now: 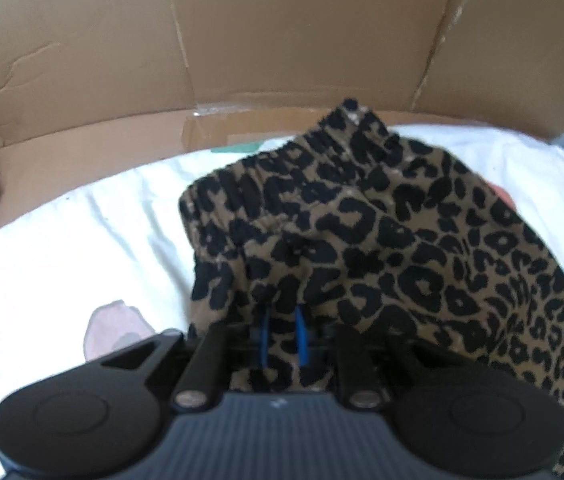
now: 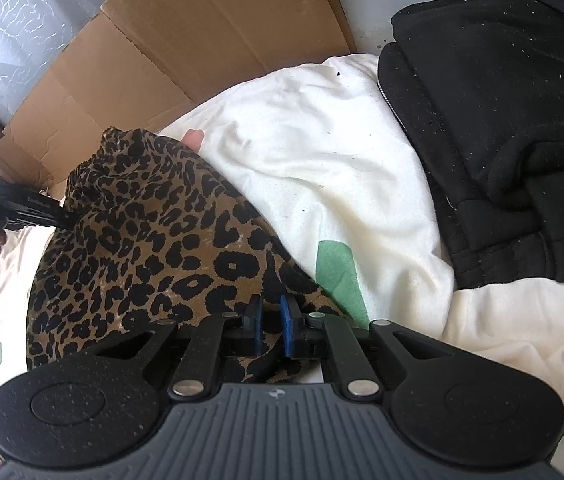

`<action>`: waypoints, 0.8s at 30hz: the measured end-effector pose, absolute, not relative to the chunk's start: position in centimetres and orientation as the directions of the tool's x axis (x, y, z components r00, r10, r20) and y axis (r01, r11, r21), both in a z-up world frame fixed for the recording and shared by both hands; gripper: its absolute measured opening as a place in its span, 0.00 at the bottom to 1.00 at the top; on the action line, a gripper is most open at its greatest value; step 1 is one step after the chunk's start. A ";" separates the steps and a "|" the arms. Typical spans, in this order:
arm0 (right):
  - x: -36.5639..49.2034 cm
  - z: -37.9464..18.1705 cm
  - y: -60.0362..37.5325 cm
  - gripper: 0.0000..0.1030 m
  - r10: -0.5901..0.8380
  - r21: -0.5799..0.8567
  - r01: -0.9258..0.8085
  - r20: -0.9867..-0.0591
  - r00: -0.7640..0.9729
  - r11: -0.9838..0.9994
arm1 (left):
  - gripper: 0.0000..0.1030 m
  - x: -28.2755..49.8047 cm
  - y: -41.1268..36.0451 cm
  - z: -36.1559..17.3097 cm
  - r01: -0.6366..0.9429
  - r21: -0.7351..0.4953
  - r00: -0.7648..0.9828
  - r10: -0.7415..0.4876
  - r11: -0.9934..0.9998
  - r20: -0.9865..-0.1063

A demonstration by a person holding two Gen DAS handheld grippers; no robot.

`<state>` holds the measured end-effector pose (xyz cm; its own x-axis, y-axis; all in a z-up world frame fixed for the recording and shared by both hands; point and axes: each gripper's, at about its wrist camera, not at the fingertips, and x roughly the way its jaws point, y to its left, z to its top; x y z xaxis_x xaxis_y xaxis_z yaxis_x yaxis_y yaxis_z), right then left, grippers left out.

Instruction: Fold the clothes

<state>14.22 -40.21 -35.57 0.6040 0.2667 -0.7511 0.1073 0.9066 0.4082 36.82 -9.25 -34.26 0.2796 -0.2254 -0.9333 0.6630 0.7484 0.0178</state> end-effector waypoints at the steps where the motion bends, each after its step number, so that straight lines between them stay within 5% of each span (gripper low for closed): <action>1: 14.2 -35.6 -40.2 0.11 0.265 0.409 0.110 -0.751 0.604 0.906 | 0.16 36.6 -9.1 -33.8 0.671 0.016 0.280 -0.233 0.741 -0.931; 24: 14.3 -35.7 -40.0 0.10 0.251 0.404 0.126 -0.754 0.607 0.906 | 0.14 30.8 -7.0 -33.7 0.744 0.009 0.214 -0.226 0.669 -0.950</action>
